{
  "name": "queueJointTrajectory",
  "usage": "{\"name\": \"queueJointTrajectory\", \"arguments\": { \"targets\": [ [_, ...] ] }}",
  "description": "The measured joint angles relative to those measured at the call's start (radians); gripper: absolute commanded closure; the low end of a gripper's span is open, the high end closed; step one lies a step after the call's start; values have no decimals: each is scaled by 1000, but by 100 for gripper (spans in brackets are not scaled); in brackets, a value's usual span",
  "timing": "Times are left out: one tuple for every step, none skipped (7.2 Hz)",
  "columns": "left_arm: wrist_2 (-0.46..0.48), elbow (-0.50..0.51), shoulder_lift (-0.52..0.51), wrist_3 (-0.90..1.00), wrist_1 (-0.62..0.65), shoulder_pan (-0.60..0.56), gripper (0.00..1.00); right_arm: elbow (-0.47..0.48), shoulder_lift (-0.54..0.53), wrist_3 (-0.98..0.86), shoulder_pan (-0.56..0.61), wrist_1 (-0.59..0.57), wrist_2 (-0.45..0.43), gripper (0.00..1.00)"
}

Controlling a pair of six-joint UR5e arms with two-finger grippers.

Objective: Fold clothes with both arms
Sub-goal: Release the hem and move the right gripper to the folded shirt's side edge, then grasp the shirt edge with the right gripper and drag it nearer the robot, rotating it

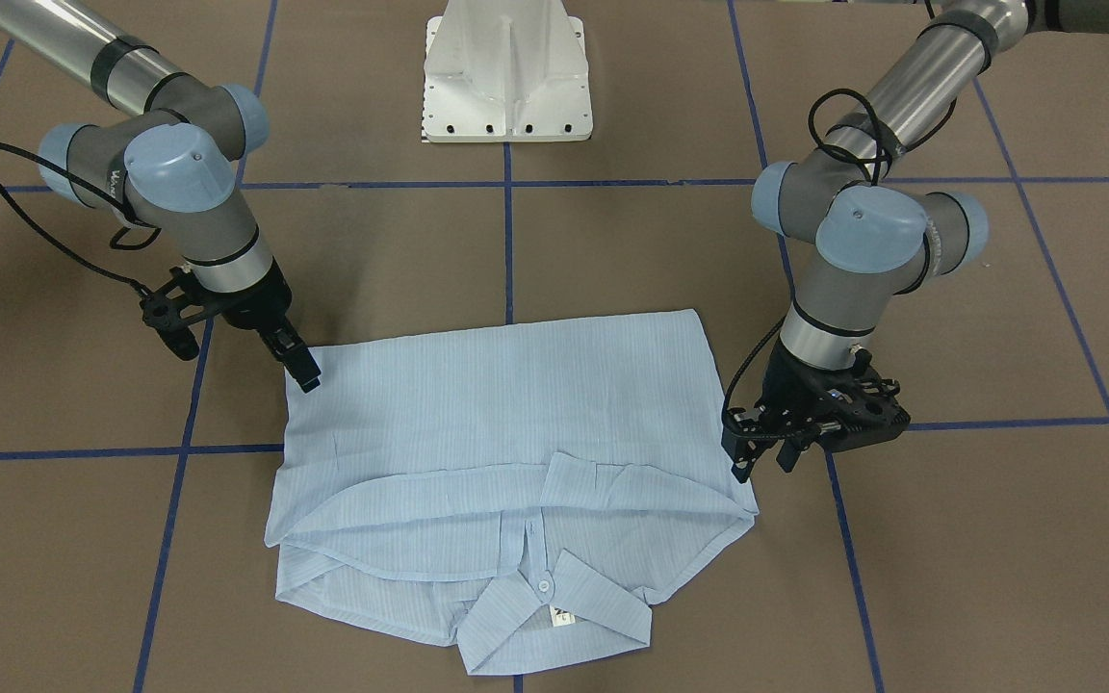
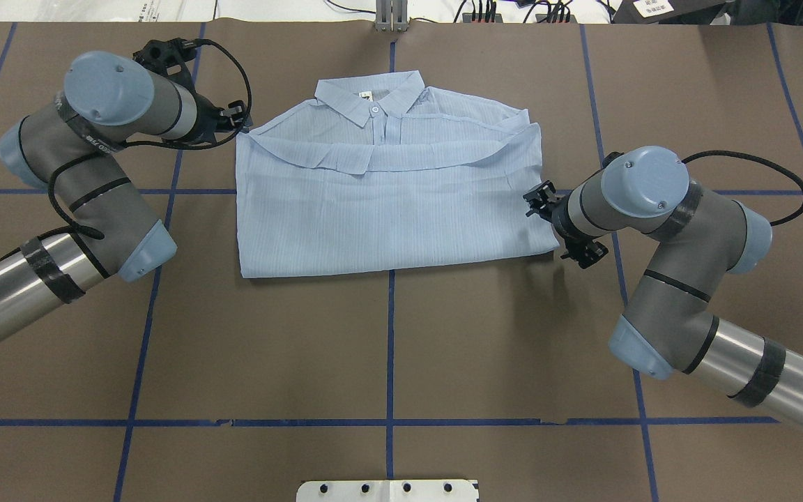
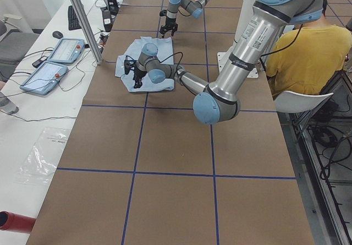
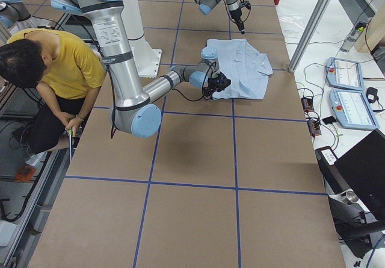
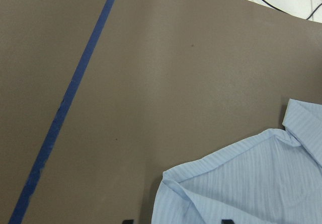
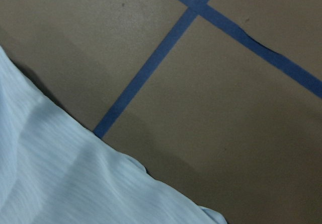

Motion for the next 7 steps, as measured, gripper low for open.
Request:
{"name": "queueJointTrajectory", "arguments": {
  "targets": [
    [0,-8,4,-1,1,0,35,-1,-1,3,-5,0,1,100],
    [-1,-18,10,-1,2,0,35,-2,-6,4,-7,8,5,100],
    [-1,-25,13,-1,2,0,35,-5,-19,4,-8,37,7,100],
    [-2,-30,15,-1,3,0,35,-5,-35,4,-8,76,14,100],
    [-2,-35,16,-1,3,0,35,2,-46,4,-7,102,27,100],
    [-3,-43,18,-2,4,-1,35,34,-69,7,-6,111,43,100],
    [-4,-53,20,-2,6,-1,35,100,-116,12,-6,112,66,100]
  ]
}}
